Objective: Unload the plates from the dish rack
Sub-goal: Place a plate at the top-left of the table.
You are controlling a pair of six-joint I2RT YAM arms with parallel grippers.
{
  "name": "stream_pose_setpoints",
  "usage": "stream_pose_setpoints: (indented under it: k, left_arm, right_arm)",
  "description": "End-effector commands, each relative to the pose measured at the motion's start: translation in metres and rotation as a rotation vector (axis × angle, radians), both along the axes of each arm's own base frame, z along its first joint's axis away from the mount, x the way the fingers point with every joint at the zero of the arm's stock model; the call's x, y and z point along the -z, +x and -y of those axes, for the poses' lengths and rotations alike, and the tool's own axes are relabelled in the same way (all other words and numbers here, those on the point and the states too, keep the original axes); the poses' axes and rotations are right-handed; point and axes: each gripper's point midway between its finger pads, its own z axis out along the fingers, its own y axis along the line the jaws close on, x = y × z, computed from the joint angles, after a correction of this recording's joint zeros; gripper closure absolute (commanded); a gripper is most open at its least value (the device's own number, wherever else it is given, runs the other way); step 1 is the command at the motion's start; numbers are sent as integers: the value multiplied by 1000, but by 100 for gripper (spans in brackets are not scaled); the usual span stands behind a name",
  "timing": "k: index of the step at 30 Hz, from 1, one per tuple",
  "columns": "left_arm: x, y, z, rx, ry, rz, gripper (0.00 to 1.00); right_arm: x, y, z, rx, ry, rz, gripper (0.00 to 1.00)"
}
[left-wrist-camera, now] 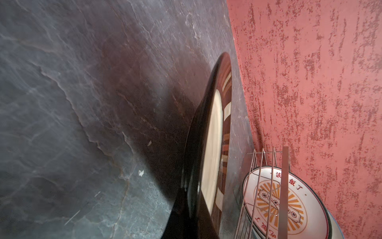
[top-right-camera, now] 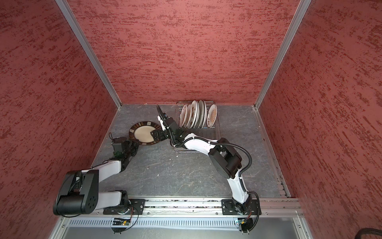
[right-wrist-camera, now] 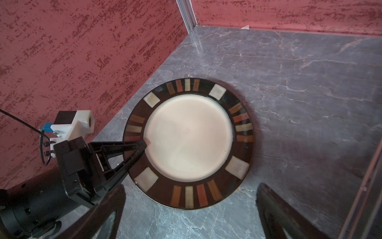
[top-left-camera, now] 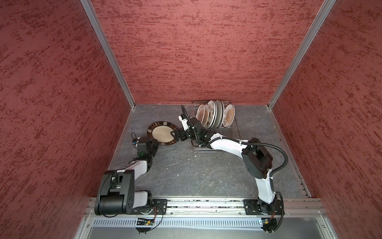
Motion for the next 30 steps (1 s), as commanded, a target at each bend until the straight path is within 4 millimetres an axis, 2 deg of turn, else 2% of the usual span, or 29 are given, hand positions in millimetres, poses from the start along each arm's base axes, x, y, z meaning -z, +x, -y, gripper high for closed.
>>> stream_pose_setpoints:
  k: [1, 4, 9, 12, 15, 18, 25, 30]
  left_arm:
    - [-60, 37, -7, -24, -30, 245, 100]
    - [-54, 43, -9, -23, -36, 225, 100]
    - [-32, 53, -11, -20, -66, 188, 100]
    - [-18, 48, -23, -90, -36, 162, 100]
    - [-7, 54, -25, -81, -53, 146, 89]
    - [2, 61, -23, -67, -70, 138, 86]
    - [6, 59, -32, -109, -10, 103, 77]
    - [14, 63, -27, -85, -30, 111, 68]
  right_arm:
    - [-2, 7, -7, 2, -9, 19, 1]
    - [0, 10, -11, -1, -11, 10, 1]
    - [9, 16, -14, 15, -30, -8, 1]
    - [13, 19, -15, 23, -44, -11, 1]
    - [14, 21, -16, 26, -49, -10, 1]
    - [13, 24, -18, 29, -49, -7, 1]
    - [14, 25, -22, 24, -38, -17, 1]
    - [16, 28, -20, 42, -51, -10, 1]
